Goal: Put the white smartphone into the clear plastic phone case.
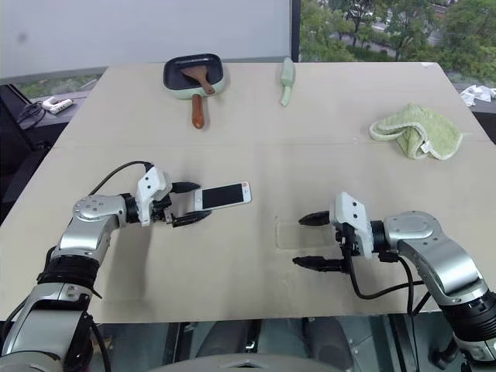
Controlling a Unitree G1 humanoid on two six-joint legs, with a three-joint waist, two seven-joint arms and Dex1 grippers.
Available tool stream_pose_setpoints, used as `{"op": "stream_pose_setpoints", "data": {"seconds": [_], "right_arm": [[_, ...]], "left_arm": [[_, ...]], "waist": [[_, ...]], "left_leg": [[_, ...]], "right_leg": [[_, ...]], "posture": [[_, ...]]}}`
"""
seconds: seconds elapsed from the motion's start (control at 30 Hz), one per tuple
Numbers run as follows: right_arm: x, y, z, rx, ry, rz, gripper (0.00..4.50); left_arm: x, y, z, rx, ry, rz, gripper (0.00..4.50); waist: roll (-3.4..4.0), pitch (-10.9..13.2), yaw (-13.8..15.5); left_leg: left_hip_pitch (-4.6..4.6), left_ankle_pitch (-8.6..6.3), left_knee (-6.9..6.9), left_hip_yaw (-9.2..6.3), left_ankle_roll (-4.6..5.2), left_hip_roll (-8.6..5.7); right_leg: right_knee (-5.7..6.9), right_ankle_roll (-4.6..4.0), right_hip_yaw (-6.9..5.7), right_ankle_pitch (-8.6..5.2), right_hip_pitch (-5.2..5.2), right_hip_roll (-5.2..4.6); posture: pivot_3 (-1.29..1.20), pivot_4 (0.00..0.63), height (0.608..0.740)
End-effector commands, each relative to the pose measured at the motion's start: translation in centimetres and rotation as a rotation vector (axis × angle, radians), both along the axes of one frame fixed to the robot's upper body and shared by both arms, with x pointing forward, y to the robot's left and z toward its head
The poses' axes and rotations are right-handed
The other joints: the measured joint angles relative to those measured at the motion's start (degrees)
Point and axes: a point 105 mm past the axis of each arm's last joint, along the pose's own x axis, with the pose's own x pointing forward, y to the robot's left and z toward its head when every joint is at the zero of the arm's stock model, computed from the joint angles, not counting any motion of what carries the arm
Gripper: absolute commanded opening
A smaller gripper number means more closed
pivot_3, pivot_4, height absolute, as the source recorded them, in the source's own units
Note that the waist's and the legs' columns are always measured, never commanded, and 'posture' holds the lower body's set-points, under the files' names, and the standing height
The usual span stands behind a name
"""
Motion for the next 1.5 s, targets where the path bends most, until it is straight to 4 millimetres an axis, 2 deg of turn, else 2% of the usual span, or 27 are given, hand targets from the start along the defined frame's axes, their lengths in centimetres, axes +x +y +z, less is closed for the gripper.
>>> {"op": "stream_pose_setpoints", "data": {"seconds": [0.03, 0.1, 0.17, 0.47, 0.6, 0.8, 1.03, 1.23, 1.33, 1.4, 1.5], "right_arm": [[-0.1, -0.1, 1.4, 0.025, -0.056, -0.004, 4.50], [0.0, 0.0, 1.6, 0.032, -0.059, -0.010, 4.50], [0.2, 0.0, 1.8, 0.045, -0.070, -0.020, 4.50], [1.0, -0.2, 2.2, 0.060, -0.112, -0.077, 4.50], [2.8, -0.6, 2.7, 0.057, -0.216, -0.166, 4.50], [4.6, -0.9, 3.5, 0.068, -0.338, -0.223, 4.50], [4.9, -0.7, 3.3, 0.068, -0.349, -0.216, 4.50], [5.6, -1.0, 2.5, 0.070, -0.269, -0.295, 4.50], [5.3, -0.5, 2.3, 0.115, -0.191, -0.308, 4.50], [5.6, -0.1, 2.0, 0.152, -0.110, -0.380, 4.50], [4.6, 0.8, 1.8, 0.189, 0.008, -0.378, 4.50]], "left_arm": [[0.4, -0.3, -0.2, 0.007, 0.011, -0.031, 3.96], [0.6, -0.4, -0.4, 0.002, 0.031, -0.041, 3.32], [0.7, -0.5, -0.7, 0.010, 0.049, -0.054, 3.03], [0.6, -1.9, -1.2, 0.002, 0.096, -0.146, 3.03], [0.6, -2.5, -0.8, -0.023, 0.083, -0.160, 3.03], [0.3, -2.4, -0.7, -0.028, 0.075, -0.160, 3.03], [0.2, -2.3, 0.0, -0.039, 0.062, -0.158, 3.03], [0.1, -4.1, 2.6, -0.137, -0.007, -0.196, 3.03], [0.0, -4.9, 3.4, -0.165, -0.026, -0.206, 3.03], [0.1, -5.9, 4.5, -0.208, -0.061, -0.203, 3.03], [0.1, -6.9, 5.5, -0.251, -0.097, -0.191, 3.03]], "waist": [[0.00, 0.00, 0.12], [-0.01, 0.00, 0.16], [-0.01, 0.00, 0.13], [-0.02, -0.02, 1.30], [-0.02, -0.02, 1.35], [-0.02, -0.02, 1.21], [-0.02, -0.02, 1.13], [-0.04, 0.00, 0.93], [-0.06, 0.02, 0.90], [-0.06, 0.02, 0.63], [-0.05, 0.02, 0.43]], "left_leg": [[0.01, 0.00, 0.01, -0.01, 0.00, -0.02], [0.01, 0.00, 0.02, -0.02, 0.00, -0.02], [0.01, 0.00, 0.04, -0.03, 0.00, -0.07], [0.00, 0.01, 0.08, -0.09, 0.01, -0.19], [-0.02, 0.01, 0.08, -0.11, 0.01, -0.19], [-0.02, 0.01, 0.09, -0.09, 0.01, -0.22], [-0.03, 0.01, 0.08, -0.07, 0.01, -0.21], [-0.05, 0.01, 0.08, -0.08, 0.01, -0.18], [-0.08, 0.01, 0.08, -0.12, 0.01, -0.13], [-0.07, 0.01, 0.07, -0.11, 0.01, -0.12], [-0.08, 0.01, 0.06, -0.12, 0.00, -0.09]], "right_leg": [[0.02, 0.00, 0.00, 0.00, 0.01, 0.00], [0.04, 0.00, 0.00, 0.00, 0.01, 0.00], [0.07, 0.00, -0.01, 0.00, 0.01, 0.00], [0.11, 0.02, -0.05, -0.01, 0.03, -0.03], [0.10, 0.03, -0.05, -0.01, 0.04, -0.08], [0.11, 0.04, -0.04, -0.01, 0.02, -0.07], [0.09, 0.05, -0.04, -0.03, 0.01, -0.05], [0.10, 0.05, -0.03, -0.03, -0.01, -0.04], [0.12, 0.05, -0.04, -0.02, -0.02, -0.04], [0.14, 0.04, -0.02, -0.02, -0.03, -0.03], [0.14, 0.04, -0.01, -0.02, -0.04, -0.04]], "posture": [[0.00, 0.150, 0.740], [0.00, 0.150, 0.740], [0.00, 0.150, 0.740], [0.00, 0.150, 0.740], [0.00, 0.150, 0.740], [0.00, 0.150, 0.740], [0.00, 0.150, 0.740], [0.00, 0.150, 0.740], [0.00, 0.150, 0.740], [0.00, 0.150, 0.740], [0.00, 0.150, 0.740]]}}
